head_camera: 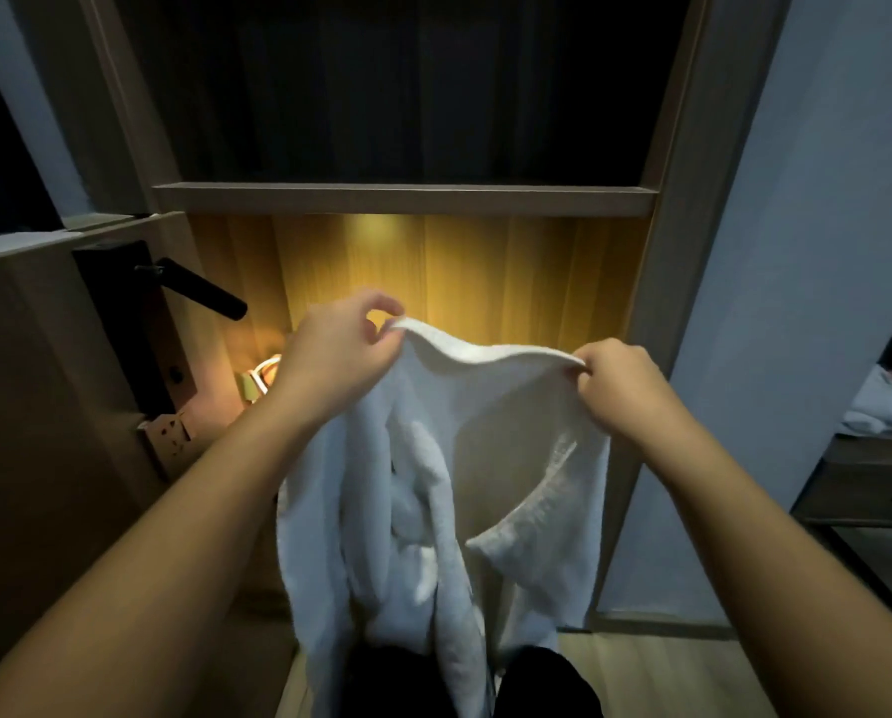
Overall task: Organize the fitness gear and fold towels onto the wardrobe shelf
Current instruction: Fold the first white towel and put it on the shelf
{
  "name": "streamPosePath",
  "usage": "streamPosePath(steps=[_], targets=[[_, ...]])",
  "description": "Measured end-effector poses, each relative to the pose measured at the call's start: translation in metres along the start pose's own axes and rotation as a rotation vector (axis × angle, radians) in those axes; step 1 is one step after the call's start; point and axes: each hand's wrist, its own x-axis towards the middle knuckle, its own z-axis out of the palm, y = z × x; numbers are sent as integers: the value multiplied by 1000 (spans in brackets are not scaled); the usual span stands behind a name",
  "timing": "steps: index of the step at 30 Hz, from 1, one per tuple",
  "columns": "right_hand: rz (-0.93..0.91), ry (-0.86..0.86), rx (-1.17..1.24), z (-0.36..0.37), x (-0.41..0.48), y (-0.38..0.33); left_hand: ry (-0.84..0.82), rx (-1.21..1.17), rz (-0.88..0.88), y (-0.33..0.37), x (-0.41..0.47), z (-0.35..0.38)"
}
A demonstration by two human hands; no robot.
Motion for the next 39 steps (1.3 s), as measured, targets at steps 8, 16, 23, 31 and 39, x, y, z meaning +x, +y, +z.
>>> streamPosePath(steps=[8,16,23,31,39], targets=[[-211,3,78,-15,-5,-50,-258,33,257,37,-20,46],[-95,-43,25,-28,-10,-20,-5,-54,144,37,-3,20],[-178,139,131,-89,-12,-42,123,-174,167,92,37,-41],[-381,577,331,-196,-30,-95,292,-256,370,209,57,-162],[-471,597,462,-212,-64,-106,318,-283,441,228,35,-187]])
